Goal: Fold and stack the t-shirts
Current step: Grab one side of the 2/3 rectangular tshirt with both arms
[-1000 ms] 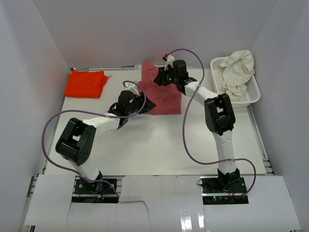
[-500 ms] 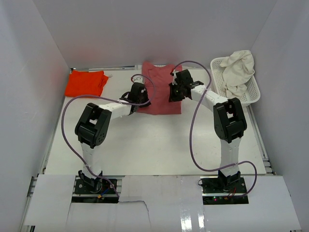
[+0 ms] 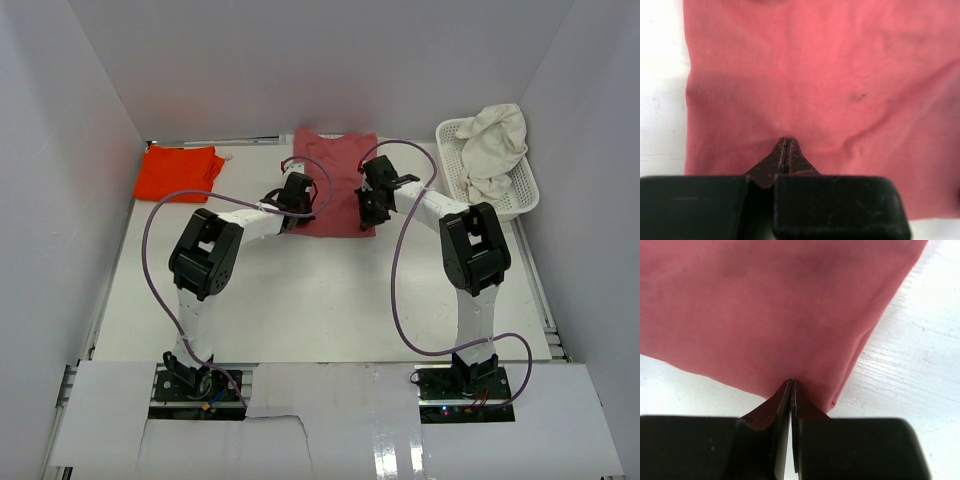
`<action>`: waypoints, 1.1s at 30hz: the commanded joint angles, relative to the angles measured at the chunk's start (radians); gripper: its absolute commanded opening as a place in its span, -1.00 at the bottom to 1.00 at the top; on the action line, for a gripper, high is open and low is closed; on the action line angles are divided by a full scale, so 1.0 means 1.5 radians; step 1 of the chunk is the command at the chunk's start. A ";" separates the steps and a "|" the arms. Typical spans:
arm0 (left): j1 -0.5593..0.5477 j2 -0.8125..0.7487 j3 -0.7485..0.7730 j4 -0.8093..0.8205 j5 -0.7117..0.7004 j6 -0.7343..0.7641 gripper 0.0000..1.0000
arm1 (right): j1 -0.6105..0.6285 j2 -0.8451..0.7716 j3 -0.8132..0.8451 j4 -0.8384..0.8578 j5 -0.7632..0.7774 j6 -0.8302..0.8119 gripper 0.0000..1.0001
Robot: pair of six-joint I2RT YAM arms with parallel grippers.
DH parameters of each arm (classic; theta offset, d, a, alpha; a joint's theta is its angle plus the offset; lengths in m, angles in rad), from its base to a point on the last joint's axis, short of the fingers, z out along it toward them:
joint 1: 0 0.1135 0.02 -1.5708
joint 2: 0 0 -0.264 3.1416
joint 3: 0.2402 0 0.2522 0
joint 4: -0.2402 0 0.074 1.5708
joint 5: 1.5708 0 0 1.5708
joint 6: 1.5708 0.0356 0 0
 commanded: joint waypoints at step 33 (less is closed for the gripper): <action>-0.257 -0.239 -0.356 -0.280 -0.065 -0.272 -1.00 | 0.176 -0.365 -0.586 -0.046 0.106 0.176 -0.85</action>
